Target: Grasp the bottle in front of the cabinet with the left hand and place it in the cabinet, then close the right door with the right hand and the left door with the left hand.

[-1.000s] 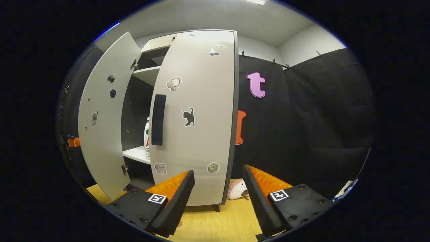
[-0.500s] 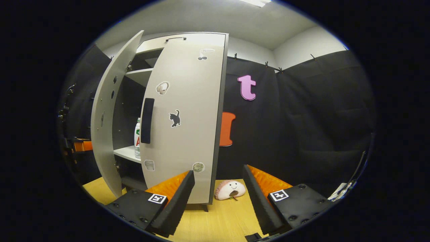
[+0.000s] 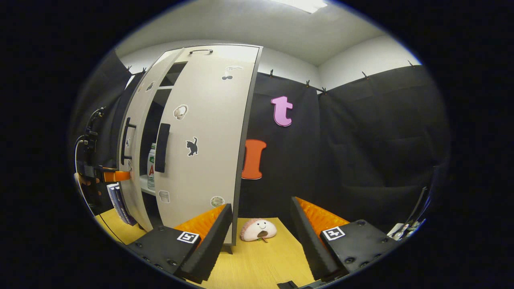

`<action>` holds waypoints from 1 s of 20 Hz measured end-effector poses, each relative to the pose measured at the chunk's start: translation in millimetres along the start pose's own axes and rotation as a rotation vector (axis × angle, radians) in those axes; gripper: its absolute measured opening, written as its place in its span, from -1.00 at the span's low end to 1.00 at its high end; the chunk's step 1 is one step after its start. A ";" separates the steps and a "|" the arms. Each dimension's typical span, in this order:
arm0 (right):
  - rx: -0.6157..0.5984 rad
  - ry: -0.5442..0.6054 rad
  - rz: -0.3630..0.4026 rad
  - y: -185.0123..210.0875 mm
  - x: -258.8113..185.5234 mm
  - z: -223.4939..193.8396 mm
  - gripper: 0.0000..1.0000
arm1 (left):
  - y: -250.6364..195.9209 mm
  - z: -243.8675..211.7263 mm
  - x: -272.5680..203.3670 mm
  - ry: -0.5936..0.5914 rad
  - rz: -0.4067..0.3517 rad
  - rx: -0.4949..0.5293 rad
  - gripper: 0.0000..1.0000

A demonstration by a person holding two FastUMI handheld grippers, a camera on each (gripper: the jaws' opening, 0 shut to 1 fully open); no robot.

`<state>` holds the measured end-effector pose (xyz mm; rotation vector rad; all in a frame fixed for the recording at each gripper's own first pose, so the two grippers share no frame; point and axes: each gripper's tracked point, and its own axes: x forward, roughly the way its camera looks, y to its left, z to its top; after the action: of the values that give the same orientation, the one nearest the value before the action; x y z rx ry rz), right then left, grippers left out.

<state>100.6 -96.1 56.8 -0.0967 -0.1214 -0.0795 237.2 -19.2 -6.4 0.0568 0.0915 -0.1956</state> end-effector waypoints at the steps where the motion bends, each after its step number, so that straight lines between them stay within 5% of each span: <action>1: -0.003 0.005 -0.003 -1.5 -0.3 -1.4 0.91 | -0.6 0.3 1.5 -0.002 0.001 -0.002 0.84; 20: 0.051 0.056 0.025 1.2 15.0 -19.3 0.91 | 0.9 -5.9 10.0 0.055 0.052 0.007 0.92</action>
<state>117.8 -97.9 39.4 -0.0451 -0.0663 -0.0544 246.7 -19.8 -13.2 0.0719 0.1438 -0.1420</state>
